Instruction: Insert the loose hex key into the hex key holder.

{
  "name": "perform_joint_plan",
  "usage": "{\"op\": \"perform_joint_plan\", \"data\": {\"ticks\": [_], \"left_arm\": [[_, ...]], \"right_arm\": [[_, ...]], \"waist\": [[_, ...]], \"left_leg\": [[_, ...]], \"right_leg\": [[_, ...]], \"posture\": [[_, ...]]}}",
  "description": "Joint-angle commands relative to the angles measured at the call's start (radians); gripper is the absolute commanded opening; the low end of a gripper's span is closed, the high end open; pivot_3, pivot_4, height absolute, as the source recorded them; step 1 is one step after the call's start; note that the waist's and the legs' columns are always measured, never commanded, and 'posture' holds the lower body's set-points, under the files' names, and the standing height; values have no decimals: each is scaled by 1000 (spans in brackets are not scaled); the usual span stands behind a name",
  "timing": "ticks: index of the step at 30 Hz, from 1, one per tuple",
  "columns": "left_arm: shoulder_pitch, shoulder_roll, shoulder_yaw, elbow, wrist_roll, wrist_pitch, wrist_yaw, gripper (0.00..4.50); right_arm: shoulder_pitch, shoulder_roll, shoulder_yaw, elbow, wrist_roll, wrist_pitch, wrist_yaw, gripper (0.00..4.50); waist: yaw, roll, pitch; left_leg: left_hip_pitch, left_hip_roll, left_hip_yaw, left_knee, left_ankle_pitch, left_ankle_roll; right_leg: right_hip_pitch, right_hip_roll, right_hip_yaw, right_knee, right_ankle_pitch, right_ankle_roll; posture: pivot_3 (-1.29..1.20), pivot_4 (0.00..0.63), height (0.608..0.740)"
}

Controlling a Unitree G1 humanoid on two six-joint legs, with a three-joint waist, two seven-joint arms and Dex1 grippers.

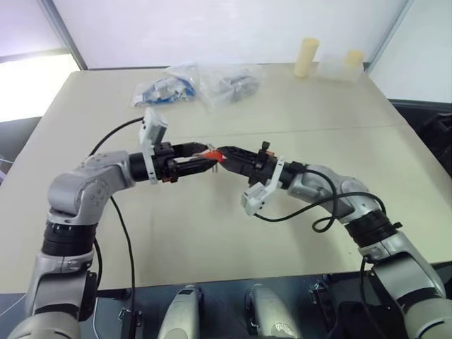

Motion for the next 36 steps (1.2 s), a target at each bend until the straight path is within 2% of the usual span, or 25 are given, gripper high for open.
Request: {"op": "perform_joint_plan", "data": {"ticks": [1,22,25,29,36], "left_arm": [[-6,3,2,-26,4,-13,-1,3030],[1,-12,-13,-16,29,-39,-6,3030],[0,-15,-12,-17,29,-38,-2,2164],[10,-15,-8,-22,24,-34,0,100],[21,-16,-3,-29,23,-32,7,37]], "right_arm": [[-1,6,-21,-40,28,3,-1,1028],[5,-1,-27,-59,38,2,12,1028],[7,-2,-27,-60,42,3,16,1028],[11,2,-27,-62,44,6,19,1028],[18,2,-29,-67,52,10,28,1028]], "waist": [[0,0,0],[0,0,0],[0,0,0],[0,0,0],[0,0,0]], "left_leg": [[0,0,0,0,0,0],[0,0,0,0,0,0],[0,0,0,0,0,0],[0,0,0,0,0,0],[0,0,0,0,0,0]], "right_leg": [[0,0,0,0,0,0],[0,0,0,0,0,0],[0,0,0,0,0,0],[0,0,0,0,0,0],[0,0,0,0,0,0]], "posture": [[0,150,740],[0,150,740],[0,150,740],[0,150,740],[0,150,740]]}}
